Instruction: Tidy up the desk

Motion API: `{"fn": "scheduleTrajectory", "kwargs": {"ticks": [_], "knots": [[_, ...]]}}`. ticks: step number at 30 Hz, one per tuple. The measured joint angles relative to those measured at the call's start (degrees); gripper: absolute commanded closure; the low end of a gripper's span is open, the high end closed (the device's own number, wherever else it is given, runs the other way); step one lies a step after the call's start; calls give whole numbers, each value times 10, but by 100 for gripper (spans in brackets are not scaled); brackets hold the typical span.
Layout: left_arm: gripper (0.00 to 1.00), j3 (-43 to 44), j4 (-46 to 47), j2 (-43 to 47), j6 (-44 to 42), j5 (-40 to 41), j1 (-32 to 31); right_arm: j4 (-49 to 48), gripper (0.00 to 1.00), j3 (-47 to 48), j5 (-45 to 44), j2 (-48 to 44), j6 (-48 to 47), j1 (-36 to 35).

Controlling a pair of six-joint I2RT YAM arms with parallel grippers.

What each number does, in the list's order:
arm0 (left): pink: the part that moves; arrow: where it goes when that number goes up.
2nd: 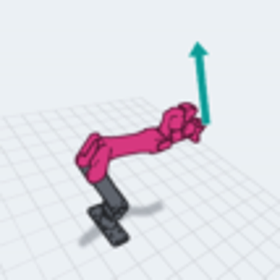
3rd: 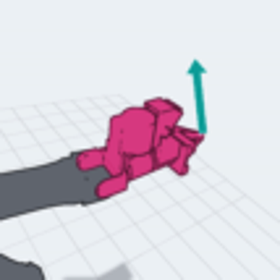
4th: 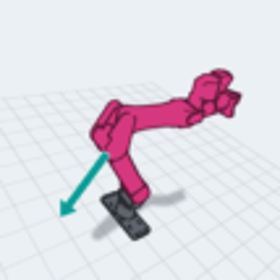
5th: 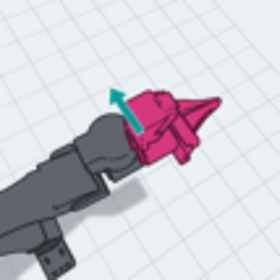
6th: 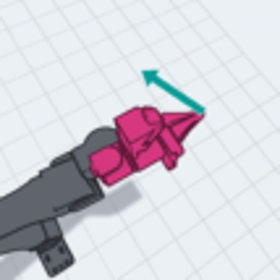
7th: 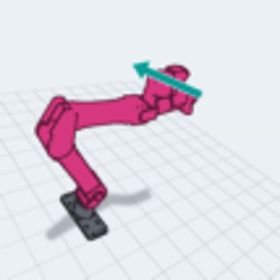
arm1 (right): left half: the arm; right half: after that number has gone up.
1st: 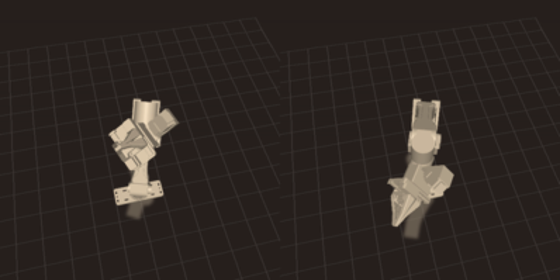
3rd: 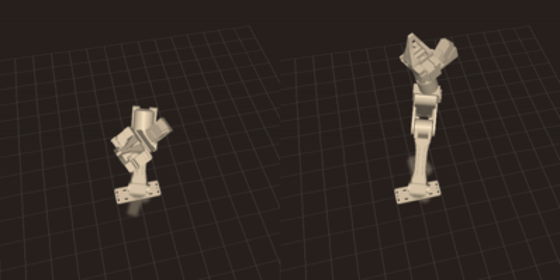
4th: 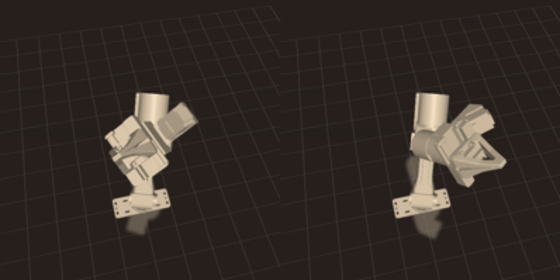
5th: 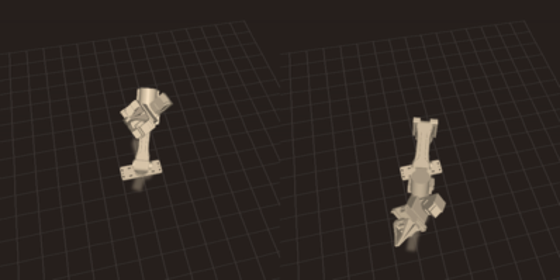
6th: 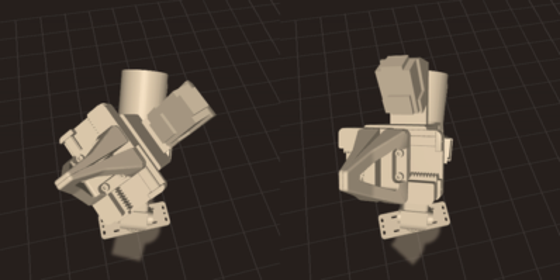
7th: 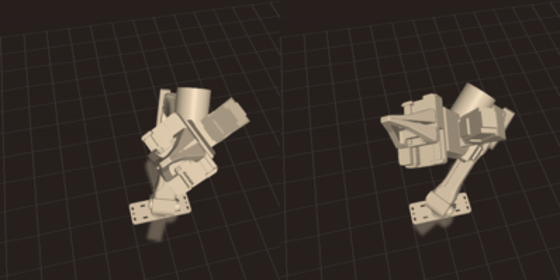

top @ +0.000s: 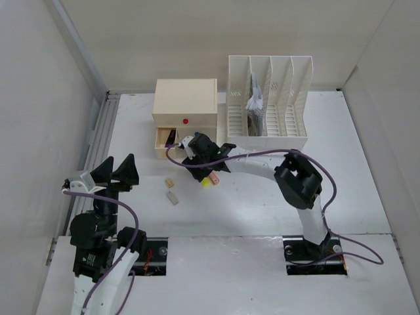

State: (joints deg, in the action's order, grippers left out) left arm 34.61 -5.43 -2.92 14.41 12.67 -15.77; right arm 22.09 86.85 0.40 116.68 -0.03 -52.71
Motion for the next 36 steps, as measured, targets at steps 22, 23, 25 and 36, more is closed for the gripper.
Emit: {"fn": "scheduleTrajectory", "kwargs": {"ticks": [22,23,25,36], "knots": [[35,0,0,0,0,0,0,-3,44,4,-48,21,38,-5],[35,0,0,0,0,0,0,-3,44,4,-46,22,38,-5],[35,0,0,0,0,0,0,-3,44,5,-41,28,38,-5],[35,0,0,0,0,0,0,-1,45,15,-29,45,40,-5]]}}
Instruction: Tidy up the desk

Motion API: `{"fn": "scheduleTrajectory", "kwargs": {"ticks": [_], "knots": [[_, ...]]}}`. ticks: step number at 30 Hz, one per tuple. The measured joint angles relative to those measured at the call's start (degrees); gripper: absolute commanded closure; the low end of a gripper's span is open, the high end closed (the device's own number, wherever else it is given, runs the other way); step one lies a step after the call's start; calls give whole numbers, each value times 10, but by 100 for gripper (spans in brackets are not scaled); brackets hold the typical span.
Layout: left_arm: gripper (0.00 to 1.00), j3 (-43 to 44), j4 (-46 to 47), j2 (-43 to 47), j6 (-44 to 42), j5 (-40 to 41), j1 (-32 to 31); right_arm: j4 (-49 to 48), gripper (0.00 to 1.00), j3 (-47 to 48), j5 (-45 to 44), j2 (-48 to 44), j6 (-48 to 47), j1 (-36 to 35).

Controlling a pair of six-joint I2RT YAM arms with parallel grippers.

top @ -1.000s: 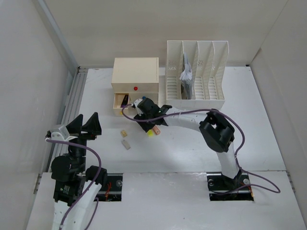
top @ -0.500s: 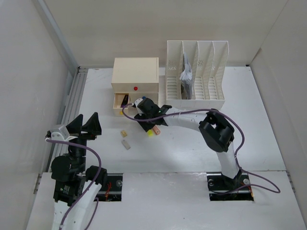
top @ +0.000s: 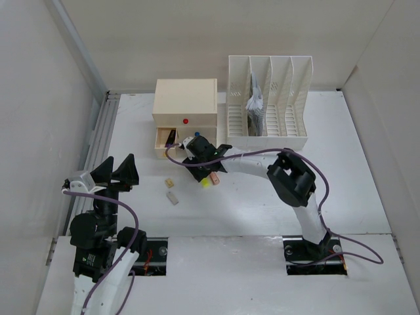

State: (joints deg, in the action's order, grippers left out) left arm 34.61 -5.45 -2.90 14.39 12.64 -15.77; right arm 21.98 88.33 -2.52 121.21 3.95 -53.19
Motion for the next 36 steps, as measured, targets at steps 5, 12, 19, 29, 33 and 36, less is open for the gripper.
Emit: {"fn": "scheduleTrajectory", "kwargs": {"ticks": [5,12,19,29,33,36], "knots": [[35,0,0,0,0,0,0,0,67,17,8,12,0,1],[35,0,0,0,0,0,0,0,93,17,28,12,-4,3],[35,0,0,0,0,0,0,33,100,14,66,-13,-61,4],[35,0,0,0,0,0,0,121,100,156,224,-94,-221,4],[35,0,0,0,0,0,0,127,100,237,262,-101,-251,6],[35,0,0,0,0,0,0,103,100,273,292,-101,-263,10]]}}
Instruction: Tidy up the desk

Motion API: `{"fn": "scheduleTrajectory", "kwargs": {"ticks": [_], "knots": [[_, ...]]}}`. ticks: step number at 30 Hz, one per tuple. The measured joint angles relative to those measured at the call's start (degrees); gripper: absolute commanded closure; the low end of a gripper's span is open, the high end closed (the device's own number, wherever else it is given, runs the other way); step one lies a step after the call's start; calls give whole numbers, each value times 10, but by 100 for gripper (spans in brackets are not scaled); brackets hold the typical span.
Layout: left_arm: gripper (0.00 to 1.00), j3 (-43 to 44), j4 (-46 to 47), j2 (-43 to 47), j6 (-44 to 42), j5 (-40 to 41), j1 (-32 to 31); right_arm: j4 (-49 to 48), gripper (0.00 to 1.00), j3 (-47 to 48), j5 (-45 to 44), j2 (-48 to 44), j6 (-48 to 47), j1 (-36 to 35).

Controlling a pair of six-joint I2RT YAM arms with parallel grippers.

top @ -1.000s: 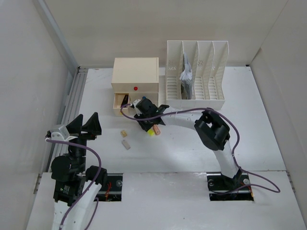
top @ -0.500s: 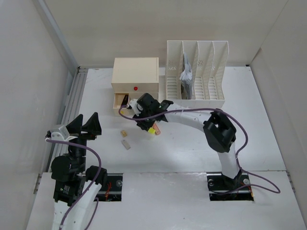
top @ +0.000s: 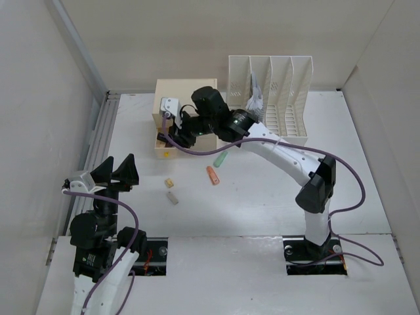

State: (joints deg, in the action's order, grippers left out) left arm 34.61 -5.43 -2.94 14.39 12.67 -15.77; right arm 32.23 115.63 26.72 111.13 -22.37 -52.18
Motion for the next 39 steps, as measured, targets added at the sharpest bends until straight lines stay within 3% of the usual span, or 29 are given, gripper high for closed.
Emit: {"fn": "scheduleTrajectory", "kwargs": {"ticks": [7,12,18,26,39], "knots": [[35,0,0,-5,0,3,0,-85,100,47,154,57,11,50],[35,0,0,-11,0,3,0,-134,100,59,198,129,35,80],[35,0,0,-15,0,9,0,-145,100,89,210,191,51,78],[35,0,0,-24,-3,11,0,-181,100,135,210,200,85,75],[35,0,0,-30,-4,12,1,-209,100,140,107,224,154,55]]}}
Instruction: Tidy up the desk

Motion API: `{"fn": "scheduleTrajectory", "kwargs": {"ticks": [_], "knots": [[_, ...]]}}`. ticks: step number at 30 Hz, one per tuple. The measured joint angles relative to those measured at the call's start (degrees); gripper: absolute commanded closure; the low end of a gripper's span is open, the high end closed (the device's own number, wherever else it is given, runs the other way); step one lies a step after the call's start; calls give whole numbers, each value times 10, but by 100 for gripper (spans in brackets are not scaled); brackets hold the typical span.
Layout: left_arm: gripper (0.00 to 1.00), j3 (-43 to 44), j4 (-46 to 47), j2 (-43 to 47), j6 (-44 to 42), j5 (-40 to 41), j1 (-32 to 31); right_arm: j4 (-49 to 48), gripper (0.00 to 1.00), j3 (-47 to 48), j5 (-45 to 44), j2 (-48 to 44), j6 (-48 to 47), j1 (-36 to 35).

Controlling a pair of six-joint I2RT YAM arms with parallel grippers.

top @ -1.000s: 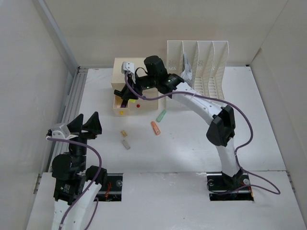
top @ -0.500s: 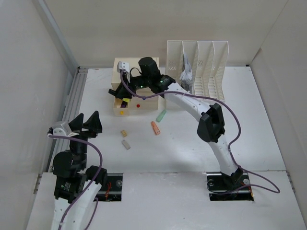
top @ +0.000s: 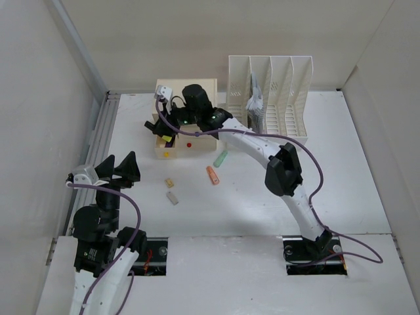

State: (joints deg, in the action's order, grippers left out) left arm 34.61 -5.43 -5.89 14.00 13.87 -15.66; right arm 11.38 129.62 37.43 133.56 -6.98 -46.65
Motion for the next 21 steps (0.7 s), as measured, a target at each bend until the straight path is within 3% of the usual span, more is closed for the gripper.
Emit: {"fn": "scheduleTrajectory", "kwargs": {"ticks": [21], "knots": [[35,0,0,0,0,1,0,12,100,-4,-195,4,-17,-36]]}}
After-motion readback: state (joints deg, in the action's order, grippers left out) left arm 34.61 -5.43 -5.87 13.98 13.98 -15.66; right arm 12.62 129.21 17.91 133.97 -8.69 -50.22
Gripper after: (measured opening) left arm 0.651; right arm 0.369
